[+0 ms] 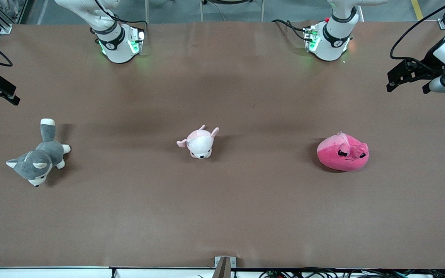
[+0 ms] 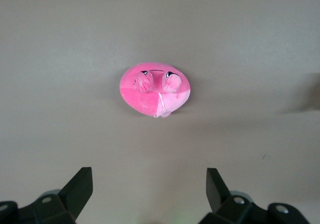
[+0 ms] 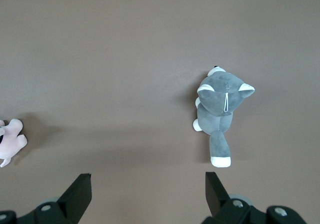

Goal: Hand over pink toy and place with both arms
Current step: 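Reach the left gripper down over the hot-pink plush toy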

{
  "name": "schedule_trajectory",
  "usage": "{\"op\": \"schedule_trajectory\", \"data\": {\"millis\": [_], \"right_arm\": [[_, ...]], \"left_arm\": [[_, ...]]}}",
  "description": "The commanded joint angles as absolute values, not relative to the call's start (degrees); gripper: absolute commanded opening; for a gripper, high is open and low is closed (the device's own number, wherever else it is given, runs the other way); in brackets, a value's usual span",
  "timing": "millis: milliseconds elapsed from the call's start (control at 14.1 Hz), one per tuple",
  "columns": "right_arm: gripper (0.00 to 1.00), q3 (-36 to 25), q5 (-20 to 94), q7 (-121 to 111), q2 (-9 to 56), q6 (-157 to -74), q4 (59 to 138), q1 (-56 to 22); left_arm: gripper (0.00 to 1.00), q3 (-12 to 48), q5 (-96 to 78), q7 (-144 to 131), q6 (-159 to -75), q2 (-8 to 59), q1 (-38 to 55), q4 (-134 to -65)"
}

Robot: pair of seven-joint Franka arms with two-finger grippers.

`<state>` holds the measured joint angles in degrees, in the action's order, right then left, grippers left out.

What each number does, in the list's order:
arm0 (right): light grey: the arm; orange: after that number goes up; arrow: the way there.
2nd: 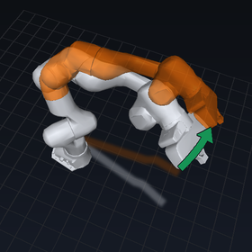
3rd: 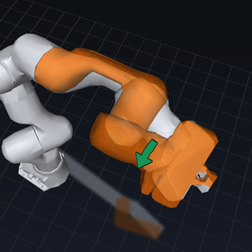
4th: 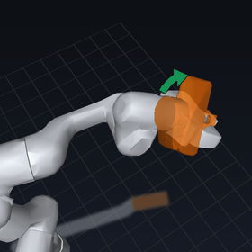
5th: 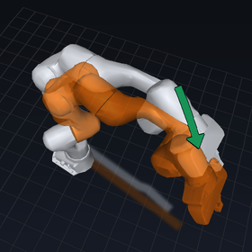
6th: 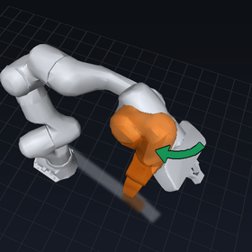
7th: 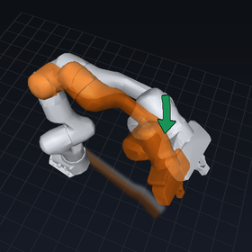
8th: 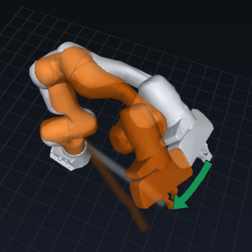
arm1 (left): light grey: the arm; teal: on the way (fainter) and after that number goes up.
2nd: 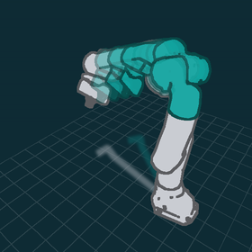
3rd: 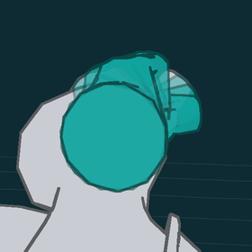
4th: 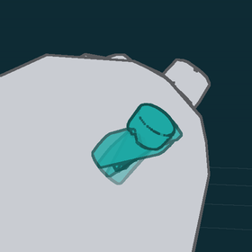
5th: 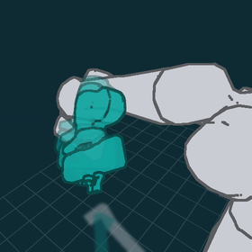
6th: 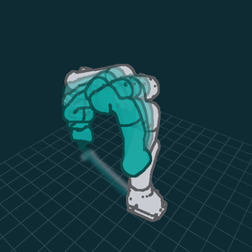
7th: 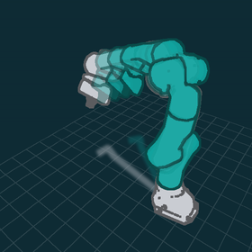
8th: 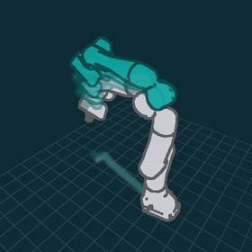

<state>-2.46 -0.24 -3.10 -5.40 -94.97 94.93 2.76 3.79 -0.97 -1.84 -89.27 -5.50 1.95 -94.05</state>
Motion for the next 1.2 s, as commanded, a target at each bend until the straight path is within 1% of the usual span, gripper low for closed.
{"op": "schedule_trajectory", "data": {"millis": [0,141,354,566,707,778,1131], "right_arm": [[1.0,-2.64,-1.14,-2.46,-5.62,-95.27,95.27,2.55],[1.0,-2.64,-1.05,-2.37,-5.89,-95.27,95.54,2.29],[1.0,-2.64,-1.14,-2.37,-5.98,-94.31,95.89,2.55],[1.0,-2.64,-1.14,-2.46,-5.98,-94.66,95.8,2.72],[1.0,-2.64,-1.32,-2.55,-5.89,-94.66,95.71,2.46],[1.0,-2.64,-1.32,-2.55,-5.71,-94.75,95.28,2.55],[1.0,-2.72,-1.58,-2.55,-5.36,-95.01,95.1,2.9]], "left_arm": [[1.0,3.87,-1.76,-0.88,-88.77,-4.49,1.67,-92.29],[1.0,3.78,-1.23,-0.88,-88.77,-4.22,1.49,-91.5],[1.0,3.17,-1.23,1.22,-89.03,-0.89,1.32,-89.47],[1.0,2.11,-1.41,2.64,-92.62,2.54,1.32,-90.26],[1.0,2.28,-1.93,2.64,-97.26,3.17,-0.69,-94.11],[1.0,2.29,-1.85,2.72,-100.78,3.16,-0.88,-96.22],[1.0,2.37,-2.02,1.41,-112.83,5.27,-0.79,-105.89]]}}
